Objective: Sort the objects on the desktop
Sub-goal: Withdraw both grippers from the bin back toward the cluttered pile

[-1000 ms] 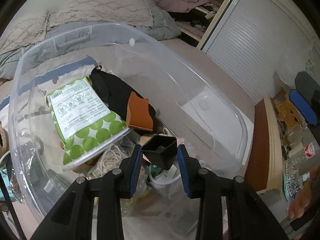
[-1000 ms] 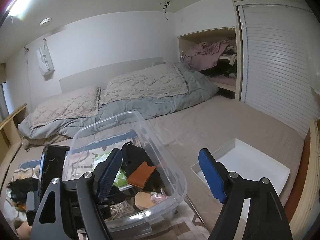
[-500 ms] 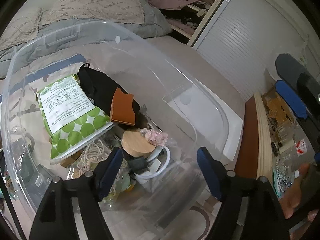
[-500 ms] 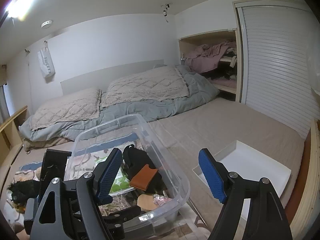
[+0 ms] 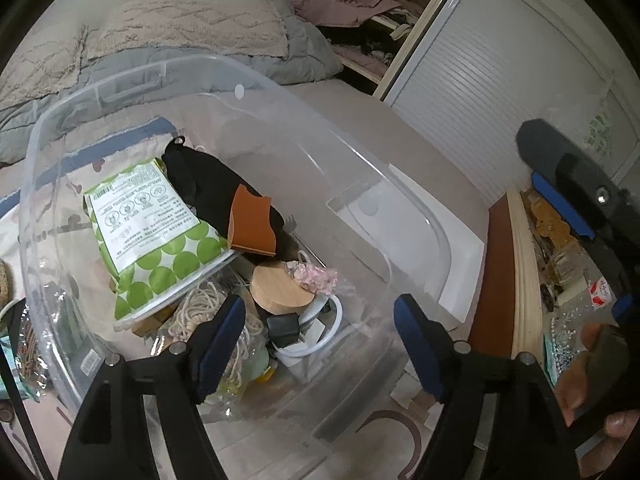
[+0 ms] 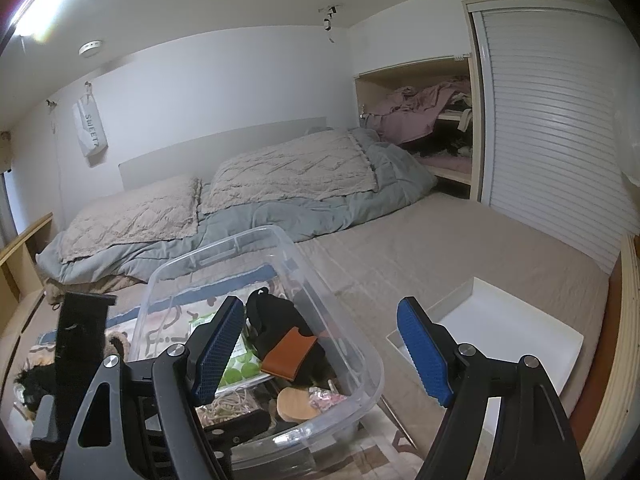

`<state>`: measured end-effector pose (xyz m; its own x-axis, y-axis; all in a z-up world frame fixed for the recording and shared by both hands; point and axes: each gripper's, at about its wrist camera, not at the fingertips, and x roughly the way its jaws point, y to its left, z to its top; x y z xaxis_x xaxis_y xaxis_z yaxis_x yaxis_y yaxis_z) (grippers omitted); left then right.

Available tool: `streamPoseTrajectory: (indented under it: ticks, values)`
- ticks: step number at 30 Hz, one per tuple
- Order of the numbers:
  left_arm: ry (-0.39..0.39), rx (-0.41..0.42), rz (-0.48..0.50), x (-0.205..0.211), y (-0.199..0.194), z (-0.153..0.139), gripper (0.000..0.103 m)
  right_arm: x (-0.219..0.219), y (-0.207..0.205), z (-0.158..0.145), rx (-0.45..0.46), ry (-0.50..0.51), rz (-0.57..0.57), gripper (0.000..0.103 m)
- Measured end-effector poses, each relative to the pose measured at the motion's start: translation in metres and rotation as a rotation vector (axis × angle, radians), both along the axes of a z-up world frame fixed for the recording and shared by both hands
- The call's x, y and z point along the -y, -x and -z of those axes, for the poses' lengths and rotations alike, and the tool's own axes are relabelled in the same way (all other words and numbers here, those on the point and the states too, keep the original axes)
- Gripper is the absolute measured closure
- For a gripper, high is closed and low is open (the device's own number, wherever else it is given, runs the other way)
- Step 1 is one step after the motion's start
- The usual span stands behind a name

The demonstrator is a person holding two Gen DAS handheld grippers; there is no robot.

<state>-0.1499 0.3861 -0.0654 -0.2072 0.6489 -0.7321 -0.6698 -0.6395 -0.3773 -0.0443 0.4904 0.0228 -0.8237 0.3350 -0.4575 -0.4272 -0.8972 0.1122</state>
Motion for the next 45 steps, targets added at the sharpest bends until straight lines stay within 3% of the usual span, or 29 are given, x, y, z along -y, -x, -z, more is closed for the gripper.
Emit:
streamPoseTrajectory:
  ticks: [16, 19, 24, 27, 30, 32, 33, 37, 45]
  values:
    - [-0.053, -0.142, -0.085, 0.035, 0.005, -0.034, 0.026, -0.003, 0.002, 0.001, -0.004, 0.025, 0.041, 0.024]
    - [-0.053, -0.185, -0.114, 0.042, 0.006, -0.04, 0.015, -0.003, 0.004, 0.004, 0.007, 0.017, 0.044, 0.024]
    - [-0.054, -0.239, -0.144, 0.053, 0.008, -0.047, 0.011, -0.003, 0.004, 0.006, 0.011, 0.03, 0.039, 0.024]
    - [-0.062, -0.261, -0.169, 0.061, 0.01, -0.05, 0.0, -0.002, 0.005, 0.007, 0.014, 0.026, 0.037, 0.024]
    - [-0.059, -0.297, -0.185, 0.066, 0.011, -0.054, 0.0, 0.0, 0.007, 0.008, 0.024, 0.012, 0.027, 0.024]
    - [-0.052, -0.331, -0.19, 0.068, 0.009, -0.057, 0.0, 0.003, 0.008, 0.009, 0.017, 0.0, 0.024, 0.017]
    - [-0.047, -0.353, -0.194, 0.07, 0.008, -0.059, 0.0, 0.004, 0.008, 0.008, 0.012, -0.004, 0.021, 0.0]
    - [-0.046, -0.397, -0.203, 0.075, 0.007, -0.064, 0.0, 0.008, 0.011, 0.008, 0.006, -0.016, 0.006, 0.0]
    - [-0.048, -0.407, -0.228, 0.088, 0.01, -0.066, 0.0, 0.017, 0.02, 0.011, 0.016, -0.029, -0.005, 0.0]
